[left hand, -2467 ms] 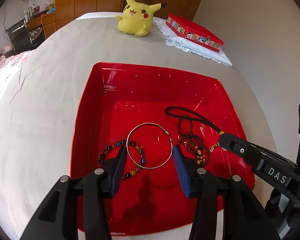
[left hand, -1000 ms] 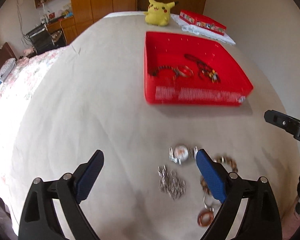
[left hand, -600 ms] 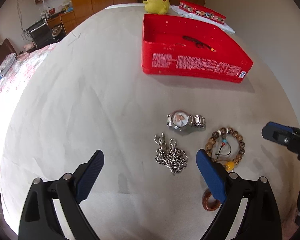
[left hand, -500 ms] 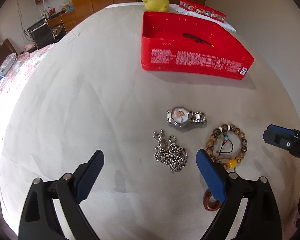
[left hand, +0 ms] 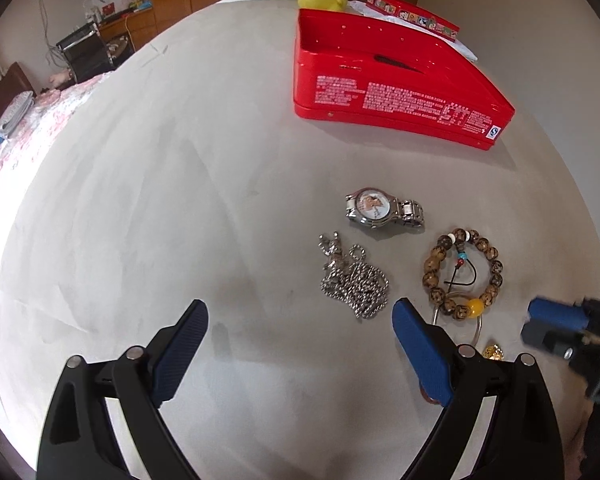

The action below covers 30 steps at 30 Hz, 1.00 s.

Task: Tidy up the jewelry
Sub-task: 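Grasp the gold pendant with the right tool while the left tool grasps the brown wooden ring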

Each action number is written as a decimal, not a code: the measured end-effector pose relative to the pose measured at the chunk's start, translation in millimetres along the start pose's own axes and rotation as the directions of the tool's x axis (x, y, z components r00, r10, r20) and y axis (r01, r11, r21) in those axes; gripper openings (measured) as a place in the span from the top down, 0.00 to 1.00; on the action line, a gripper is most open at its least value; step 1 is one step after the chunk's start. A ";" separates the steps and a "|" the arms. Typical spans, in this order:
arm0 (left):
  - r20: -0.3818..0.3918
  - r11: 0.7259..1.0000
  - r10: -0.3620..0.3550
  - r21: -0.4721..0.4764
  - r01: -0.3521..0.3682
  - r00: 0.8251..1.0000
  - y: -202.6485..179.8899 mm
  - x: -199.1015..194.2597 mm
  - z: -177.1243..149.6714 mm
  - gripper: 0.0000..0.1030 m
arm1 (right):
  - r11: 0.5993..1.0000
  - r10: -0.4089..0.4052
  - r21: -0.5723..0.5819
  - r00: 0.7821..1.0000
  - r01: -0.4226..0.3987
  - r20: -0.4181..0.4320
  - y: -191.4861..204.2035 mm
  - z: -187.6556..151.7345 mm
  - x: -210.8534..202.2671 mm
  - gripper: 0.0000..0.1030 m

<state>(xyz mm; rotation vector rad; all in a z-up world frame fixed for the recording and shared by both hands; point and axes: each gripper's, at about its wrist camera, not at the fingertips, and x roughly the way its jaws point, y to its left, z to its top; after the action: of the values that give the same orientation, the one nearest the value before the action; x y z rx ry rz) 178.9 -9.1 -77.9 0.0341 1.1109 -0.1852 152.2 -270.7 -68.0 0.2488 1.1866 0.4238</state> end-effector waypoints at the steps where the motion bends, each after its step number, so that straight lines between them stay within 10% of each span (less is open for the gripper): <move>1: -0.001 1.000 -0.002 -0.003 0.002 1.000 1.3 -0.6 -1.7 0.09 | 1.000 0.001 -0.007 1.000 -0.001 -0.009 1.7 -2.7 1.3 0.63; 30: -0.003 0.996 -0.071 0.053 0.071 0.997 -28.3 -24.6 -35.9 0.09 | 0.993 -0.089 -0.075 0.996 0.086 -0.032 16.7 -30.8 10.8 0.86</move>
<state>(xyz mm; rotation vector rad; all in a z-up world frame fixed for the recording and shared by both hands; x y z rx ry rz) 131.8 -29.5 -70.1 0.0426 1.1088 -0.2783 123.7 -252.0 -81.5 0.1256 1.2095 0.3960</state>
